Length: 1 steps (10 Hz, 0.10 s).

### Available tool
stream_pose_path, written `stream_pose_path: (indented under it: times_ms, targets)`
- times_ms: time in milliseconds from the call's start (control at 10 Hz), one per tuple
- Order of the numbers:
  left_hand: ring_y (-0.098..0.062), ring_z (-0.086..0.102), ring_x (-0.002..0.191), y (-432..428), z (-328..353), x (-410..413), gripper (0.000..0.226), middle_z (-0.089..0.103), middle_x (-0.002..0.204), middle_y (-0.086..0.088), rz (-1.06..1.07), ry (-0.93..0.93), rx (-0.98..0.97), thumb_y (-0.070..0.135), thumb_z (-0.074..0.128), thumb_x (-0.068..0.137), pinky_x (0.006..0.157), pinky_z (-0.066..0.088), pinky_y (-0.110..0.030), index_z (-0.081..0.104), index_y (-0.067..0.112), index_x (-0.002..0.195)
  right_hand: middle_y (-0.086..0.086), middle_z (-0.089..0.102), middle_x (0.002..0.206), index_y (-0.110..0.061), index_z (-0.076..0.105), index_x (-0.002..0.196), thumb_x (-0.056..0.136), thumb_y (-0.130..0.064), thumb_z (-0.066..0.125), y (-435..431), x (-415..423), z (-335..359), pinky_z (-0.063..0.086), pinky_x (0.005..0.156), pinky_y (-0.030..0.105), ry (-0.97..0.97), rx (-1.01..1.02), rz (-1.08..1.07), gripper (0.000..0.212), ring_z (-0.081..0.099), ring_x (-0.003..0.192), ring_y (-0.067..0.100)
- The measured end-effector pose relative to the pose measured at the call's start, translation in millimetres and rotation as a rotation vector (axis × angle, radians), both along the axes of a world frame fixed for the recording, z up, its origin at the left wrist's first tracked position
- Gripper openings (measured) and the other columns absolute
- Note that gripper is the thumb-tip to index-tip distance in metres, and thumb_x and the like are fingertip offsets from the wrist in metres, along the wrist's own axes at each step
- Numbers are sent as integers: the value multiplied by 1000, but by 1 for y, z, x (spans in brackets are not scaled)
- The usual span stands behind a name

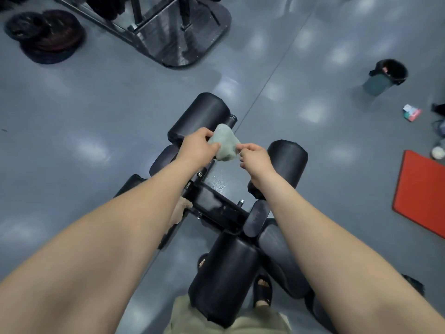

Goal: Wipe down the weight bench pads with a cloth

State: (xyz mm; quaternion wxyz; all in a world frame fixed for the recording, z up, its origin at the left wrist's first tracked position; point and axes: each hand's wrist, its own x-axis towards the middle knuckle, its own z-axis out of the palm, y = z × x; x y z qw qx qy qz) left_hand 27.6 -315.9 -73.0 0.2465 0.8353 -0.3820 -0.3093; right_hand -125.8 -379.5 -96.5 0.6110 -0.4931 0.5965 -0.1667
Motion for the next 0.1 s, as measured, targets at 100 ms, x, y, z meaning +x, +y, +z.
stream_pose_path:
  times_ms: [100]
  targets:
    - [-13, 60, 90, 8, 6, 4, 33, 64, 102, 8, 32, 33, 28, 34, 58, 96, 72, 42, -22, 61, 24, 126, -6, 59, 78, -23, 69, 92, 88, -12, 43, 2, -5, 9, 48, 75, 35, 68, -48, 19, 28, 52, 74, 17]
